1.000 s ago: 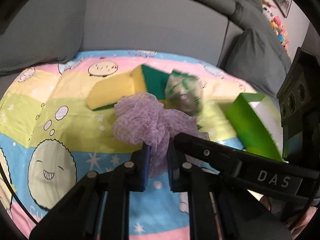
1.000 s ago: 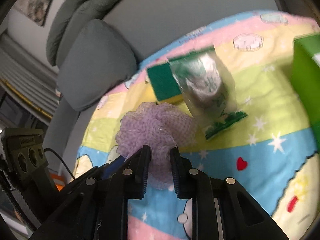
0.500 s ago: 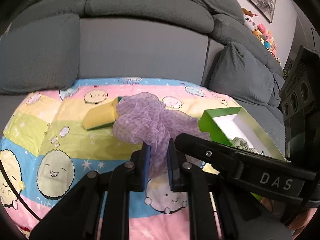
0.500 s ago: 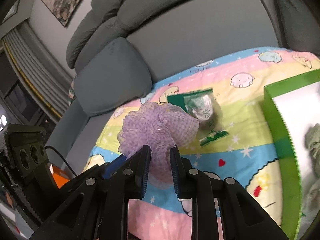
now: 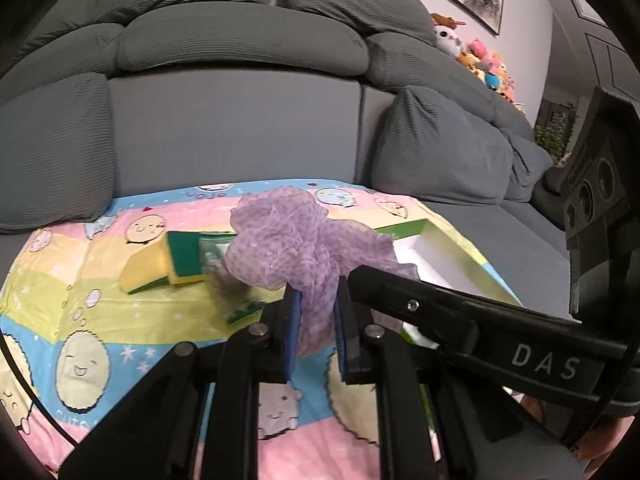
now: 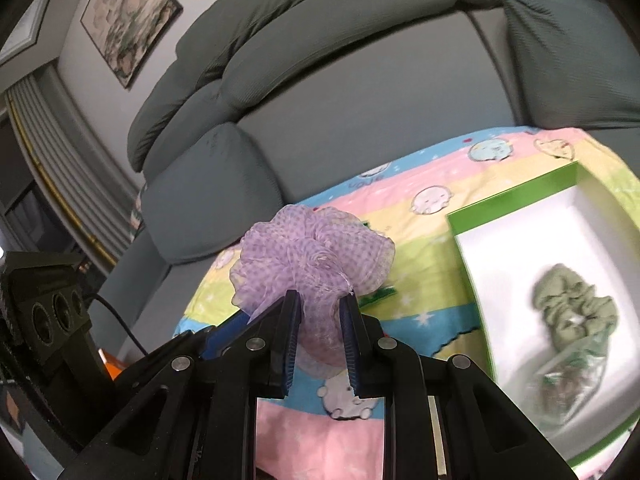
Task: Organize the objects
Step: 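Carry the purple puff with the right gripper over the white box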
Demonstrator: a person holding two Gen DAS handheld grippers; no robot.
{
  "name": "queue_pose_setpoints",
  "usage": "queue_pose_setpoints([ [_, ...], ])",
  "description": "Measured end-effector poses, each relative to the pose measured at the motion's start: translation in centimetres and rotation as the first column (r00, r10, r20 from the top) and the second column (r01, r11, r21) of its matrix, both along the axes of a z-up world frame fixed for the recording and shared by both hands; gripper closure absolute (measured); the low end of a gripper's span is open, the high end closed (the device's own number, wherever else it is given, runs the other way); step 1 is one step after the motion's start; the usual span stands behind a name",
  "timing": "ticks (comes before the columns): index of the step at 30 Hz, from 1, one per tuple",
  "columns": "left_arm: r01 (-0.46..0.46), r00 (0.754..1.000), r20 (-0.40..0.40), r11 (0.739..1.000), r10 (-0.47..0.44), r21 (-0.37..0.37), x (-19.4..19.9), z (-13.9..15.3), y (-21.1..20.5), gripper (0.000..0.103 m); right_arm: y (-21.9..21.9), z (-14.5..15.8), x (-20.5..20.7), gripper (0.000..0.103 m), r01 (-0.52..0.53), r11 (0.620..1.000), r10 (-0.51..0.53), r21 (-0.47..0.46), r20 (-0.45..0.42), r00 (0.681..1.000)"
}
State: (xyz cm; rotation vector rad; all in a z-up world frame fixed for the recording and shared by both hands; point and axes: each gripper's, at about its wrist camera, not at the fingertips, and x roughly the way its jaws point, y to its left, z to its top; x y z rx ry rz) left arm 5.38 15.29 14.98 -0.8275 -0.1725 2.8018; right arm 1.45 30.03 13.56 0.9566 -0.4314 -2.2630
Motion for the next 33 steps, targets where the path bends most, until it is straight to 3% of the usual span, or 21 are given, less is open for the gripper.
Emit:
queue_pose_setpoints([
  [12, 0.118, 0.993, 0.007, 0.992, -0.118, 0.037, -1.8, -0.3, 5.8, 0.091, 5.7, 0.2, -0.2, 0.079, 0.142, 0.990, -0.142, -0.010, 0.006, 0.990],
  [21, 0.196, 0.978, 0.059, 0.980, -0.198, 0.045, -3.7, -2.3, 10.7, 0.090, 10.2, -1.2, -1.0, 0.079, 0.238, 0.971, -0.239, 0.033, 0.052, 0.970],
  [33, 0.262, 0.949, 0.159, 0.962, -0.271, 0.079, -6.3, -5.5, 14.8, 0.089, 15.0, -4.0, -2.4, 0.079, 0.380, 0.921, -0.389, 0.085, 0.140, 0.911],
])
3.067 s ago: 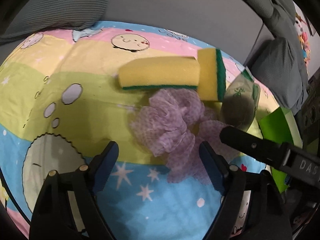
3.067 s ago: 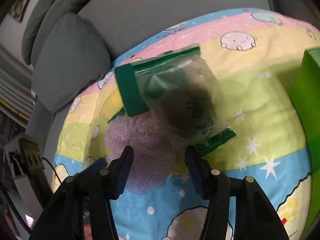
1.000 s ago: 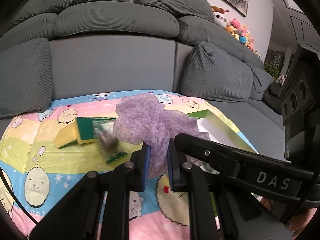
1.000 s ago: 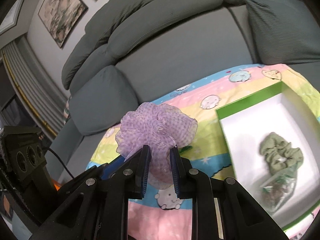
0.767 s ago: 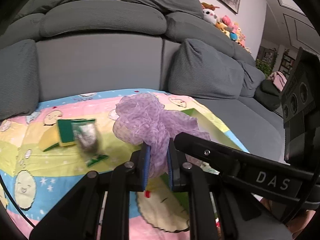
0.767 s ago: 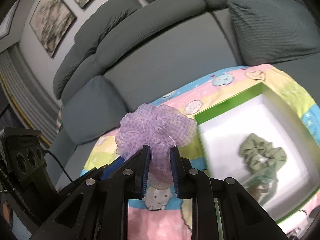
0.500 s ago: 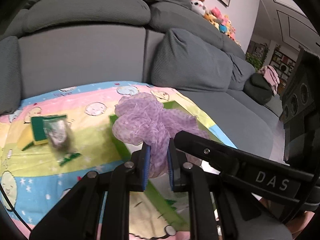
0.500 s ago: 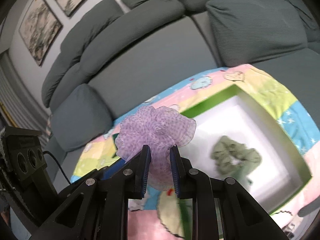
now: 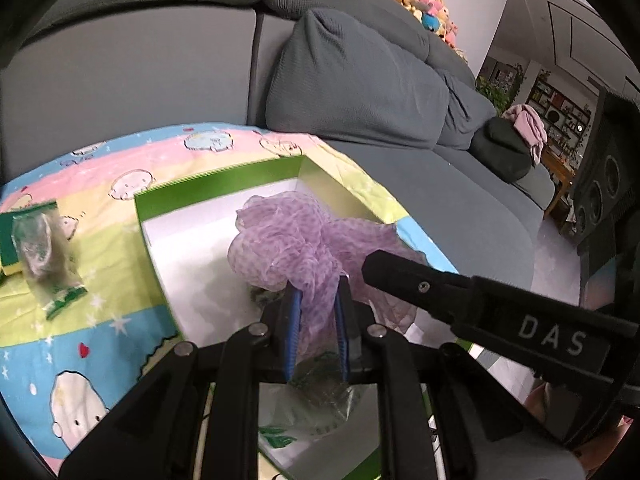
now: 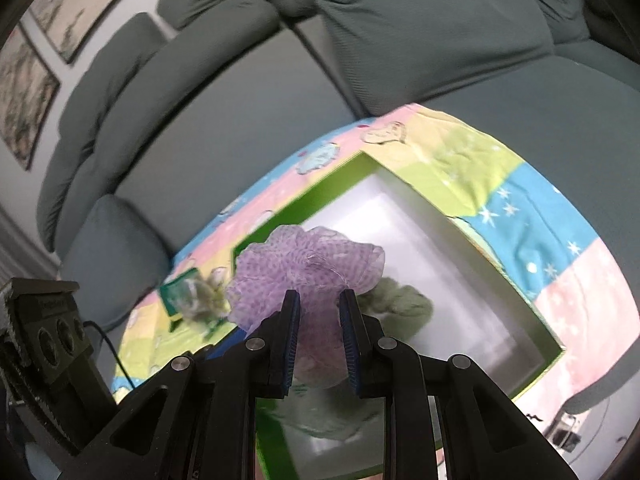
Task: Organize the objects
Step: 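Carry the purple puff with the right gripper over the white box, then open the right gripper to drop the puff into the box, then move the right gripper back toward the clear plastic bag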
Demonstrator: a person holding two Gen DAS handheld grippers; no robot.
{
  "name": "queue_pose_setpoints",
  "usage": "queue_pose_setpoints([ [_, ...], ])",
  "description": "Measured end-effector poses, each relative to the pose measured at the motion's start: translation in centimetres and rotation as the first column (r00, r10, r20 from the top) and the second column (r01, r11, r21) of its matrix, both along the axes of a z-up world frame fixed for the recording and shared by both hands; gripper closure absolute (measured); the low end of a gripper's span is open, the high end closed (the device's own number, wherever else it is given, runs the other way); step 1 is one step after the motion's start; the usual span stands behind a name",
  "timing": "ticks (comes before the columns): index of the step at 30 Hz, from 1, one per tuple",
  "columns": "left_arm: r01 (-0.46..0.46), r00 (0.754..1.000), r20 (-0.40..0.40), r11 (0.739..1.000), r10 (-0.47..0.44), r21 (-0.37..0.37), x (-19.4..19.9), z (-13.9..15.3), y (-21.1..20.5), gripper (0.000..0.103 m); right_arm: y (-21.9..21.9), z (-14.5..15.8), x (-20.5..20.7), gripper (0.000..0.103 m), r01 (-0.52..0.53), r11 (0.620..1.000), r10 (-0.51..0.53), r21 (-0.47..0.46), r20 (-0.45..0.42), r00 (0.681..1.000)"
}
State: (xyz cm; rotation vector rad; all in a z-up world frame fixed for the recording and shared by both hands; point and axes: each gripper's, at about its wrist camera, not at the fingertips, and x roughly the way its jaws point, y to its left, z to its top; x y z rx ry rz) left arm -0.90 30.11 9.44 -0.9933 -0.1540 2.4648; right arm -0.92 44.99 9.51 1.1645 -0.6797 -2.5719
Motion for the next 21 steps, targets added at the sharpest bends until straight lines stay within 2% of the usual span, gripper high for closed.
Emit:
queue_pose_setpoints([
  [5, 0.005, 1.000, 0.023, 1.000, -0.005, -0.002, -0.3, -1.1, 0.2, 0.089, 0.2, -0.7, -0.5, 0.079, 0.038, 0.998, -0.039, 0.051, 0.037, 0.999],
  [9, -0.002, 1.000, 0.020, 1.000, 0.002, -0.009, -0.2, -0.9, -0.2, 0.080, 0.4, -0.6, -0.5, 0.079, 0.087, 0.991, -0.092, 0.105, 0.041, 0.995],
  [10, -0.011, 1.000, 0.012, 1.000, 0.011, -0.018, 0.0, -0.6, -0.6, 0.076, 0.4, -0.4, -0.4, 0.079, 0.102, 0.987, -0.106, 0.123, 0.028, 0.994],
  [12, -0.036, 0.999, -0.001, 0.999, 0.036, -0.021, 0.5, -0.1, -1.7, 0.049, 0.3, 0.3, -0.2, 0.079, 0.126, 0.983, -0.125, 0.137, -0.016, 0.992],
  [13, -0.051, 0.999, -0.011, 0.999, 0.051, -0.015, 0.7, 0.1, -2.4, 0.043, 0.1, 0.6, -0.2, 0.076, 0.127, 0.983, -0.123, 0.133, -0.035, 0.992],
  [15, -0.103, 0.994, -0.042, 0.995, 0.103, -0.008, 1.4, 0.9, -4.7, 0.018, -0.7, 1.1, -0.1, 0.061, 0.111, 0.986, -0.103, 0.128, -0.067, 0.992],
  [17, -0.187, 0.978, -0.095, 0.982, 0.184, -0.027, 2.3, 1.8, -8.1, 0.011, -2.2, 1.9, 0.0, 0.040, 0.075, 0.989, -0.061, 0.125, -0.107, 0.992],
  [18, -0.219, 0.970, -0.113, 0.975, 0.214, -0.037, 2.6, 2.0, -9.1, 0.008, -3.2, 2.3, 0.2, 0.037, 0.046, 0.991, -0.029, 0.123, -0.134, 0.991],
  [20, -0.333, 0.935, -0.157, 0.941, 0.319, -0.067, 3.1, 2.3, -13.2, 0.000, -5.8, 3.4, 0.5, 0.018, -0.021, 0.993, 0.044, 0.114, -0.197, 0.979],
  [21, -0.383, 0.916, -0.164, 0.920, 0.367, -0.082, 3.0, 2.2, -15.6, 0.001, -6.9, 3.6, 0.5, 0.013, -0.048, 0.993, 0.072, 0.109, -0.223, 0.972],
])
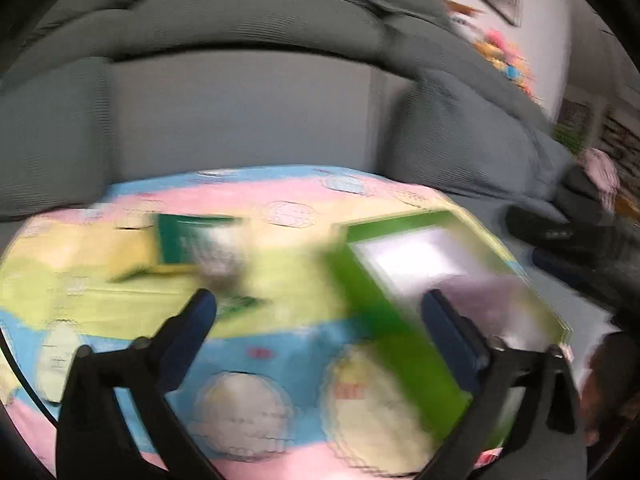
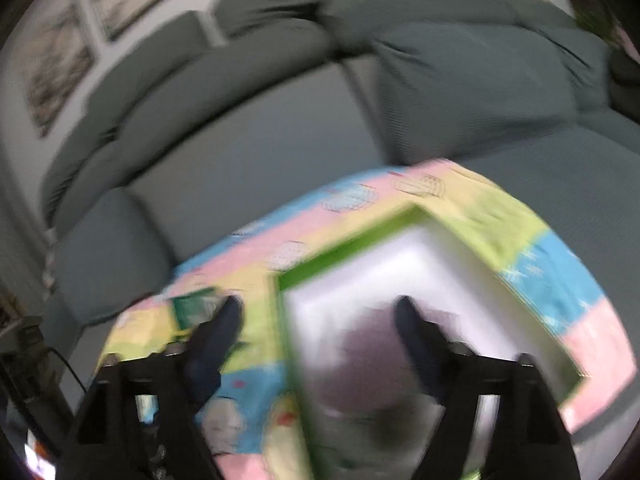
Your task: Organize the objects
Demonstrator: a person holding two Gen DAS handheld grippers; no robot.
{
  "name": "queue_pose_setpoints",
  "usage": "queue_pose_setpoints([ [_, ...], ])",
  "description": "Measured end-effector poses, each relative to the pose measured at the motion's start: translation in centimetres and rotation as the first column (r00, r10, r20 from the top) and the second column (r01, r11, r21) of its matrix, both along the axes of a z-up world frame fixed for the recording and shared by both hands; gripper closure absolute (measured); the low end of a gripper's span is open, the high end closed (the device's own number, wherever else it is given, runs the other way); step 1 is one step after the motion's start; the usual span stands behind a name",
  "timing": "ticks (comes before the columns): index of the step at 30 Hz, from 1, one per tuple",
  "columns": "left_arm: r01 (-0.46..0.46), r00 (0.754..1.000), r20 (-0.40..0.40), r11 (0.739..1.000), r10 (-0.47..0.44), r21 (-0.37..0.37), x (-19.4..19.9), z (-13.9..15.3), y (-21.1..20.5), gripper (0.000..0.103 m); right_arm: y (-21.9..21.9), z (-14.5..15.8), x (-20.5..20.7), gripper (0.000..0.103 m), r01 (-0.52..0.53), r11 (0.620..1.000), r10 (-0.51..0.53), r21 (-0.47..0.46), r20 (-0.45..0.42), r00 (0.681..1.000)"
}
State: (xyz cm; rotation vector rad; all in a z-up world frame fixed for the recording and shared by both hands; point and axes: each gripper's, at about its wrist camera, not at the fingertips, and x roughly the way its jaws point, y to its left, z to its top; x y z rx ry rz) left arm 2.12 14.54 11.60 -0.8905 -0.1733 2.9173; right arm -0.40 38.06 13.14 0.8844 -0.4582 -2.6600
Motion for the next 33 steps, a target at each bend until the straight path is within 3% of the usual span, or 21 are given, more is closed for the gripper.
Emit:
queue_pose_setpoints([
  [1, -0.039, 0.999, 0.014, 0.999, 0.039, -0.013, -0.3, -0.4, -1.7, 0.001, -1.6, 0.2, 0.1, 0.007, -0.038, 0.999, 0.038, -0.003, -0.028, 0.999],
  [6, -0.180, 0.975, 0.123, 0.982, 0.186, -0.061, -1.9, -3.9, -9.5, 0.001, -10.6, -1.0, -0.9, 0.006, -0.182, 0.981, 0.184, 0.074, -0.028, 0.983],
  [9, -0.175, 0.969, 0.162, 0.980, 0.189, -0.093, -3.1, -6.2, -11.5, 0.001, -14.8, -3.7, -2.7, 0.006, -0.236, 0.962, 0.232, 0.140, 0.043, 0.972],
  [12, -0.155, 0.964, 0.205, 0.985, 0.167, -0.075, -4.7, -8.6, -13.5, 0.001, -17.5, -7.8, -4.8, 0.006, -0.257, 0.937, 0.234, 0.235, 0.122, 0.965],
  [15, -0.127, 0.959, 0.249, 0.990, 0.137, -0.057, -6.0, -10.7, -14.3, 0.001, -18.7, -11.5, -6.2, 0.006, -0.243, 0.909, 0.187, 0.338, 0.191, 0.964],
  [17, -0.111, 0.935, 0.333, 0.992, 0.122, -0.051, -7.5, -12.2, -14.4, 0.001, -19.0, -13.0, -7.2, 0.006, -0.269, 0.895, 0.195, 0.354, 0.232, 0.953],
  [19, -0.123, 0.935, 0.324, 0.989, 0.145, -0.087, -7.6, -12.2, -14.2, 0.001, -18.9, -14.3, -8.0, 0.005, -0.276, 0.890, 0.188, 0.362, 0.261, 0.947],
  [22, -0.127, 0.935, 0.321, 0.988, 0.149, -0.090, -7.5, -12.4, -14.2, 0.000, -18.3, -14.6, -8.4, 0.000, -0.282, 0.885, 0.200, 0.371, 0.244, 0.949],
  [33, -0.124, 0.934, 0.325, 0.988, 0.147, -0.093, -7.7, -12.2, -13.8, 0.001, -19.0, -14.8, -7.9, 0.000, -0.287, 0.869, 0.202, 0.404, 0.240, 0.950],
])
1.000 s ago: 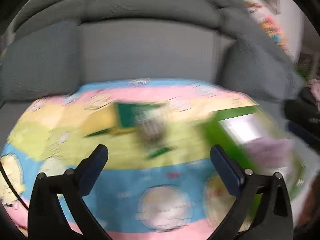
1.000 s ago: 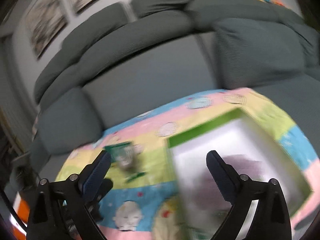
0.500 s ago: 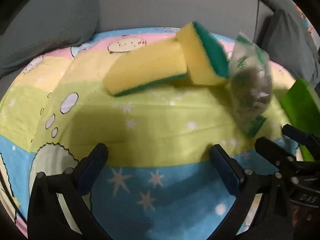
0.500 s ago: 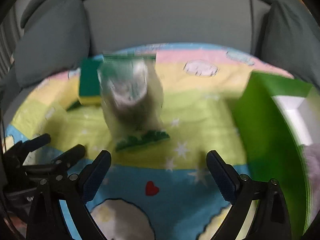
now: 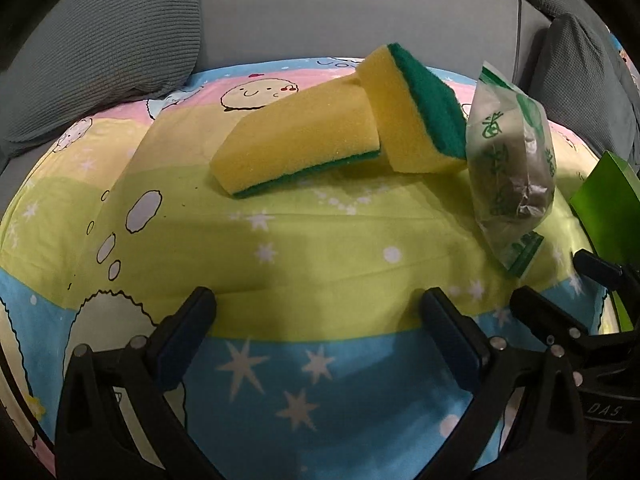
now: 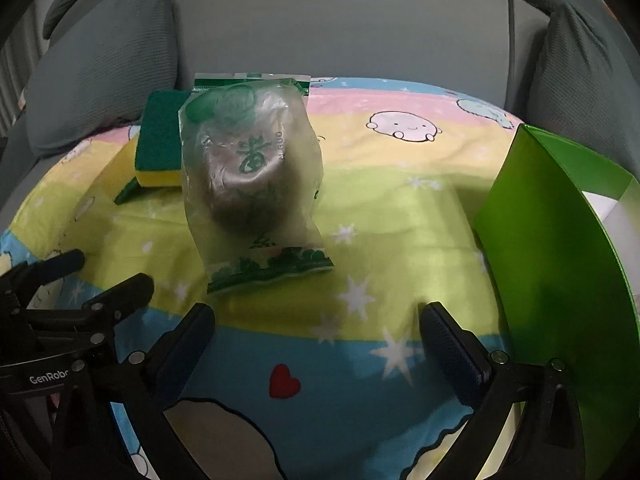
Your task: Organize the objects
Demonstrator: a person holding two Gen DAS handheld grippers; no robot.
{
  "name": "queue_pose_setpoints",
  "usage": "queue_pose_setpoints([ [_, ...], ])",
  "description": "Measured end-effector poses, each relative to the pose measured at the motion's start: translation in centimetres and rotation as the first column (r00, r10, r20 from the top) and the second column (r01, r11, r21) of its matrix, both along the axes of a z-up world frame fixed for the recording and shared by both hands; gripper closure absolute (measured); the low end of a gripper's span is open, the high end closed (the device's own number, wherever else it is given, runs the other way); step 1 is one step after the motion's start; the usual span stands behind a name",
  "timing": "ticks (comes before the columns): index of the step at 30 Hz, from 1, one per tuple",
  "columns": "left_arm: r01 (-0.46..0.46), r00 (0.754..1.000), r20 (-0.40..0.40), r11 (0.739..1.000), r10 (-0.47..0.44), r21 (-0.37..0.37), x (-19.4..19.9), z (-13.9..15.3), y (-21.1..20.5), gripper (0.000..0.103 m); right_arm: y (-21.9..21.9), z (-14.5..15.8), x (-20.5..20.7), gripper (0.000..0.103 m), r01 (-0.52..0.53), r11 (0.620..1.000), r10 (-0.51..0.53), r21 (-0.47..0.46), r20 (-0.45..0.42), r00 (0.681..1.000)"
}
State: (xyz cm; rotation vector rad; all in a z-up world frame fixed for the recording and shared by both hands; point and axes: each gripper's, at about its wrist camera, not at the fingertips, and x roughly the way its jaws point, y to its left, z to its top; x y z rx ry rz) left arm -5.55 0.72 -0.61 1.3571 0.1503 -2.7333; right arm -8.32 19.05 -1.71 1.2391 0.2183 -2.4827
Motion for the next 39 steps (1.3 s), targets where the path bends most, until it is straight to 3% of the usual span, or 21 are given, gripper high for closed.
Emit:
queue_pose_setpoints([
  [39, -0.002, 1.000, 0.000, 1.000, 0.002, -0.001, -0.17, 0.11, 0.27, 0.001, -0.10, 0.07, -0.04, 0.000, 0.001, 1.000, -0.001, -0.001, 0.000, 1.000],
])
